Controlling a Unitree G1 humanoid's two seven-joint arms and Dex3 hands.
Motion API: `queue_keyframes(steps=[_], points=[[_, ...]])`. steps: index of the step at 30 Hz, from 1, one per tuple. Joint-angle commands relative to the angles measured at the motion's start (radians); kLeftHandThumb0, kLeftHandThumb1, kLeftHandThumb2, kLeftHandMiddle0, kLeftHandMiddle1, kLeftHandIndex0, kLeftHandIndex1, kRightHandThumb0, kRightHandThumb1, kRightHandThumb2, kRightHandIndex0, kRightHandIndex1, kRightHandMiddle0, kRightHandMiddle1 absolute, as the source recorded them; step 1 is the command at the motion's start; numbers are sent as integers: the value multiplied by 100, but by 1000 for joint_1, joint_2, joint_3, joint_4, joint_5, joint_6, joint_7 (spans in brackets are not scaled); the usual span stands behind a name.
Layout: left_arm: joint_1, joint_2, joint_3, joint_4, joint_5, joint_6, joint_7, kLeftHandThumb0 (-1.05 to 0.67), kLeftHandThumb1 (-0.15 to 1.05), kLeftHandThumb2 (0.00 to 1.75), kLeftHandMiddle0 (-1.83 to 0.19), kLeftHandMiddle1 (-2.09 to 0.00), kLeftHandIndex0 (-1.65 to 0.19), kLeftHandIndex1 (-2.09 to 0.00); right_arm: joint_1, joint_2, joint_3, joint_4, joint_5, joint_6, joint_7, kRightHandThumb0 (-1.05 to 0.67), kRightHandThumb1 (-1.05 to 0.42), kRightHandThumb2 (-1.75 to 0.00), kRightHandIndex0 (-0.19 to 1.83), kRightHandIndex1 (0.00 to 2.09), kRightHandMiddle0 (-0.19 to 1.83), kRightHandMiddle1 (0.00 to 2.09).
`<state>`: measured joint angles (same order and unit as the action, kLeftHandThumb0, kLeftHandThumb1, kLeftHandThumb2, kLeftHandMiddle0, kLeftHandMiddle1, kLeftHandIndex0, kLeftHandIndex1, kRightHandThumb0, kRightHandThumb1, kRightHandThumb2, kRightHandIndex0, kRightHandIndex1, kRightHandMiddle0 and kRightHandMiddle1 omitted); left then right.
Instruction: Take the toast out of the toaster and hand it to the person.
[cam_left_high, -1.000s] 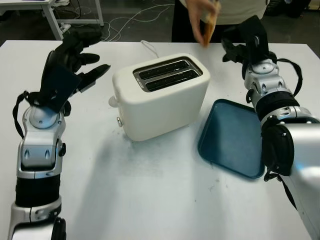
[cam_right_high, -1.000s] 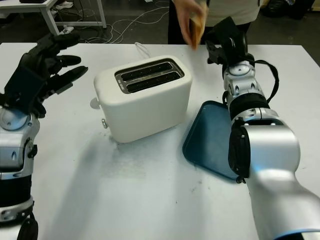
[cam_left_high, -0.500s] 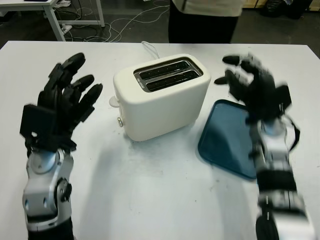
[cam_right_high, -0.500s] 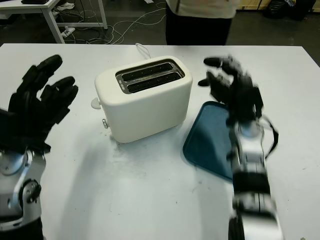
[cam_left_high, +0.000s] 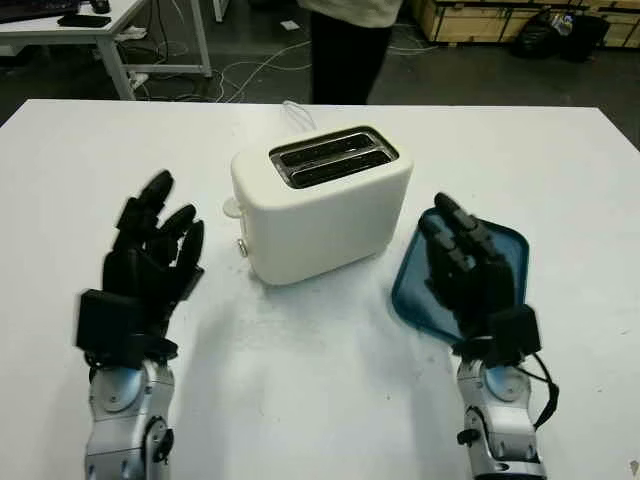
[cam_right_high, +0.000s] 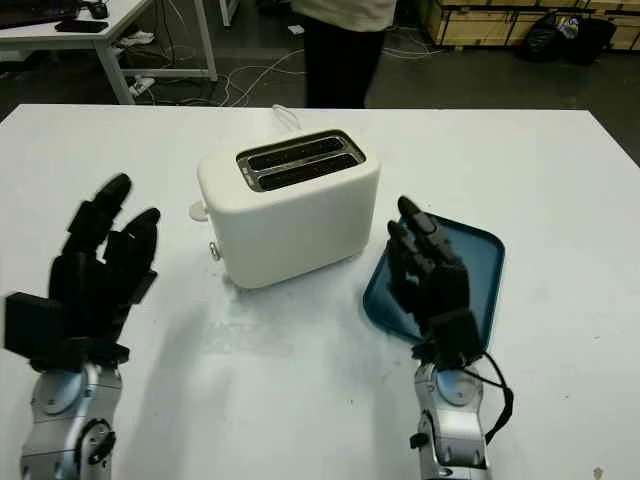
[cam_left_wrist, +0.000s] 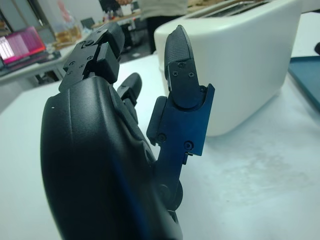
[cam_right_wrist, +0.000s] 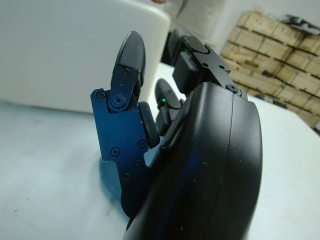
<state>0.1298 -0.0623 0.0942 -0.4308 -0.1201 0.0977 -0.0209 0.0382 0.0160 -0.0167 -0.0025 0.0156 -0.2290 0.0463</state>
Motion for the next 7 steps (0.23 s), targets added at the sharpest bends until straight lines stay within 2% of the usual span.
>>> queue_keyframes(steps=[1,7], points=[[7,-2,-7,13,-5,-14,4,-52,92,45,-2,-62,-18,-27,-9,-1,7,4,-13,-28,-6,-63,-92,-59,31,7,34,0],[-10,-10,8,53,-48,-35,-2,-52,92,47,-1,-58,-19,-22,-6,2,12,5,-34,-33,-31,-64,-92,-62,28,5,29,0]])
